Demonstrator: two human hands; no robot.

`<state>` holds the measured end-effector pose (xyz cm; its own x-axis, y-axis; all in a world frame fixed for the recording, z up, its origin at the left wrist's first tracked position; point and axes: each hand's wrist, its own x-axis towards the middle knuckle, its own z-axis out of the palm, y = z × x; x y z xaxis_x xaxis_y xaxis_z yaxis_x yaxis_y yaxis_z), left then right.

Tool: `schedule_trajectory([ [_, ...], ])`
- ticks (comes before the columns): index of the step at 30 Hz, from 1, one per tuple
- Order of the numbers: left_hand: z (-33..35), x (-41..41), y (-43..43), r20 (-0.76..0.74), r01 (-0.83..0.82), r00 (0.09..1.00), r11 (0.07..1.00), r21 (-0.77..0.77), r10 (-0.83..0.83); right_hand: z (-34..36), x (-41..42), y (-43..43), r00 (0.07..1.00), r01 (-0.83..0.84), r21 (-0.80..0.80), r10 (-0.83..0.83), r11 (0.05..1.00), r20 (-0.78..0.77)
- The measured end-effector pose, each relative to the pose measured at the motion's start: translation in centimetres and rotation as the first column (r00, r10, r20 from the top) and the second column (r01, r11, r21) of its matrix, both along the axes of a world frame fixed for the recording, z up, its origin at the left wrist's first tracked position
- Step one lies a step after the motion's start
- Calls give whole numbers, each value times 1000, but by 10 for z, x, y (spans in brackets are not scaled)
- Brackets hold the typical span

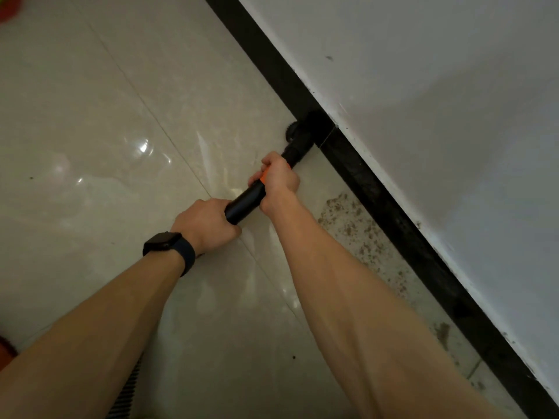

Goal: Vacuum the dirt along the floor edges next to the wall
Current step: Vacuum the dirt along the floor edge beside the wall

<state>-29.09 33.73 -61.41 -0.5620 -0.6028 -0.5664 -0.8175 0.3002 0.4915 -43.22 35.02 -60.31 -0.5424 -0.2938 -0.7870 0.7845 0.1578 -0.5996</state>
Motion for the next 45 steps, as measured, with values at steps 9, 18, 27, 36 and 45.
schedule_trajectory([
  [9, 5, 29, 52, -42, -71, 996, 979, 191, 80, -3, 20, 53, 992, -121, 21, 119, 992, 48],
  [18, 45, 92, 101, 155, -32, 988, 993, 110, 14, 16, 84, 121, 975, -97, -37, 103, 995, 196],
  [27, 121, 103, 183, 288, -137, 944, 985, -101, 161, 68, 65, 164, 689, -718, -31, 716, 695, 111],
  [36, 91, 80, 283, 150, -397, 911, 915, 72, 384, 47, 56, 241, 745, -661, -38, 662, 749, 79],
  [45, 18, 97, 319, 165, -273, 943, 955, -115, 289, -17, 82, 287, 925, -319, -208, 352, 925, 145],
])
